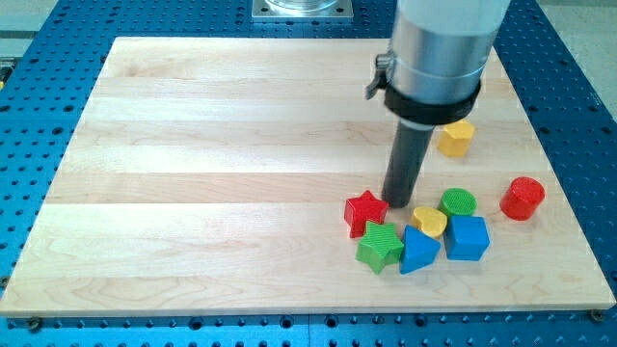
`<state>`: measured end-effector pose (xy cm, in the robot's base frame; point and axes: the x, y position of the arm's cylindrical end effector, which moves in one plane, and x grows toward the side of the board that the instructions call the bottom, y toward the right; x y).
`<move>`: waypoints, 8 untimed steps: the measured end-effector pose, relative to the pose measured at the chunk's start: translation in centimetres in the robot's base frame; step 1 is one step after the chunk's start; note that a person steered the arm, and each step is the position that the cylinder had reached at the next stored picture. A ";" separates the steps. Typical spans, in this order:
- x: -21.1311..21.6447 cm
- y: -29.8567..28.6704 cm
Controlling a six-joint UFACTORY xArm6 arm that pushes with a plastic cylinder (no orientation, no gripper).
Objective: Move the yellow hexagon towards the red star
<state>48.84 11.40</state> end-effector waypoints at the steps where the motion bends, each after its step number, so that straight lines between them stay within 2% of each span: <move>1: -3.8 1.6; 3: -15.7 2.4; 4: -16.2 6.9; 5: -14.5 13.4; 6: -9.8 17.8; 8: -8.4 16.3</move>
<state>40.44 27.68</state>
